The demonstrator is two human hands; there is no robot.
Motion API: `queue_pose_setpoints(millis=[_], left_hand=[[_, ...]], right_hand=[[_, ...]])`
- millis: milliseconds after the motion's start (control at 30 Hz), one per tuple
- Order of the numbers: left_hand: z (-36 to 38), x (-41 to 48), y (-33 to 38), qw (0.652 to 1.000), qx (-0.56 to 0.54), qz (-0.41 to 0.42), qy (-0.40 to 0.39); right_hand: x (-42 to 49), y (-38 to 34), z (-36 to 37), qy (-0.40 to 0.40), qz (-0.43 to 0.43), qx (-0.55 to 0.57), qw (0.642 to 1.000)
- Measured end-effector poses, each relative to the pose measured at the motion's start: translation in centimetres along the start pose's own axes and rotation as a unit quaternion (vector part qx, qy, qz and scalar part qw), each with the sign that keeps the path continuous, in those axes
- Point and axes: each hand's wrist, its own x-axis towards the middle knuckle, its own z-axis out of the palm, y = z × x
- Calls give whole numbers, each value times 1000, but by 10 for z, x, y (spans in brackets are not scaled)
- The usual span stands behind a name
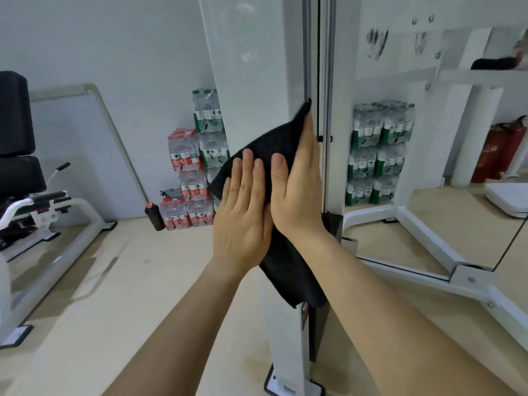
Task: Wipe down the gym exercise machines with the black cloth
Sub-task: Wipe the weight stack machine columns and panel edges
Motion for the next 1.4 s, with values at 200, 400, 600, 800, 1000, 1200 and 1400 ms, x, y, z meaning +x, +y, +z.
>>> queue_pose_setpoints(millis=[200, 400, 600, 800, 1000, 1200, 1400], left_hand=[[31, -64, -11, 999, 20, 7, -37], [14, -87, -15, 995, 6, -14, -102], [28, -62, -1, 995, -51, -75, -37], [57, -114, 2, 986, -81, -133, -63], [70, -167, 8, 940, -141, -277, -140], [76, -175, 28, 925, -194, -322, -52], [67, -164, 36, 903, -210, -374, -10]], right_hand=[[-82, 55, 2, -18, 30, -17, 999], [-90, 55, 1, -25, 40, -19, 999], [-52, 37, 4, 14, 5, 0, 1000], [-98, 70, 6, -2, 15, -13, 1000], [-168, 114, 12, 0, 52, -23, 998], [-208, 138, 12, -16, 83, -17, 996], [-211, 129, 7, -39, 137, -6, 990]])
